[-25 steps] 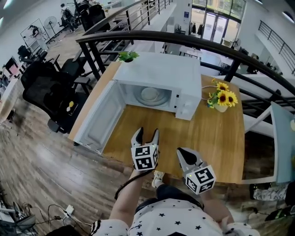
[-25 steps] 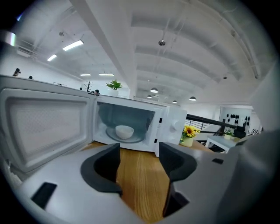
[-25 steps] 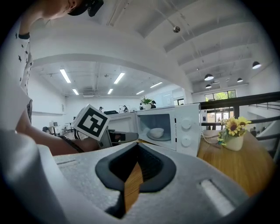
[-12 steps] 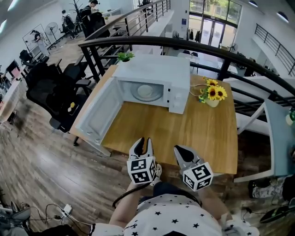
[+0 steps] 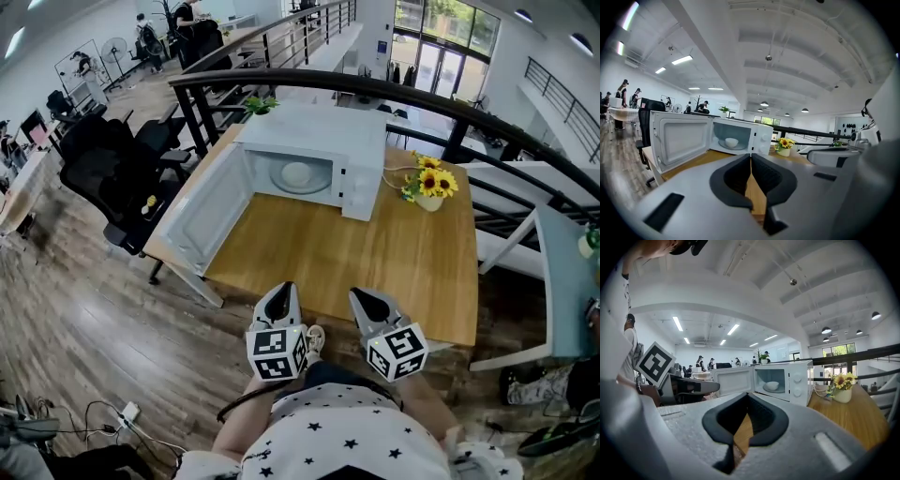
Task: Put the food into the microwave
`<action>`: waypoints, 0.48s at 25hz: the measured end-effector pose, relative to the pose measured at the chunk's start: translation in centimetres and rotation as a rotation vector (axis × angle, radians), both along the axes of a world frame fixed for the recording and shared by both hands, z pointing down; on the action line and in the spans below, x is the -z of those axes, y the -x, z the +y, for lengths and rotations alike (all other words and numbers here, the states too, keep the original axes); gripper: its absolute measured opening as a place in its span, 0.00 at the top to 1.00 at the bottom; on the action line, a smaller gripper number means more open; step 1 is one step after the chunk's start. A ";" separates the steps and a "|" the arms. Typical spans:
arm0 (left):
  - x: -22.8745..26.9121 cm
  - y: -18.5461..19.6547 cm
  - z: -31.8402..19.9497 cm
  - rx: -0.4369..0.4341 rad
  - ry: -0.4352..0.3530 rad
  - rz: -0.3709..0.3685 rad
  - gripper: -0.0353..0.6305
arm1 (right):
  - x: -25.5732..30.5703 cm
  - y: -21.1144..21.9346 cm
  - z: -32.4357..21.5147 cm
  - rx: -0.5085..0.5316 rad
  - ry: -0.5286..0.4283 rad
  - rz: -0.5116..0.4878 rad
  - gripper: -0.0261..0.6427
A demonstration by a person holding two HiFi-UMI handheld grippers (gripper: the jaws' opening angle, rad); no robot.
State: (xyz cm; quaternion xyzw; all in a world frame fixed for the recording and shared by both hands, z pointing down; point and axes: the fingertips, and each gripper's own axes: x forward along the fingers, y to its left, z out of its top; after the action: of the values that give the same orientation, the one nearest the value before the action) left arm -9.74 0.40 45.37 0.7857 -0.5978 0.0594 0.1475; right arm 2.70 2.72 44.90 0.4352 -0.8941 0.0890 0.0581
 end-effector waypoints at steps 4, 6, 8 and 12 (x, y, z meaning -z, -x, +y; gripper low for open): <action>0.1 -0.2 0.6 -0.005 -0.003 -0.004 0.94 | -0.2 -0.2 0.4 -0.001 -0.018 0.038 0.95; 0.1 -0.4 0.7 -0.009 -0.008 -0.010 0.94 | -0.1 -0.2 0.6 0.007 -0.031 0.050 0.95; 0.2 -0.6 0.7 -0.014 -0.008 -0.014 0.94 | -0.1 -0.2 0.7 0.009 -0.032 0.052 0.95; 0.2 -1.0 0.8 -0.031 -0.011 -0.023 0.94 | -0.1 -0.4 0.8 0.004 -0.031 0.047 0.95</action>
State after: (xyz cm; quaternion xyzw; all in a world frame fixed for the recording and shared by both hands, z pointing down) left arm -8.73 1.21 45.14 0.7950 -0.5876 0.0673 0.1353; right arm 3.12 3.53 44.99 0.4363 -0.8945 0.0646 0.0726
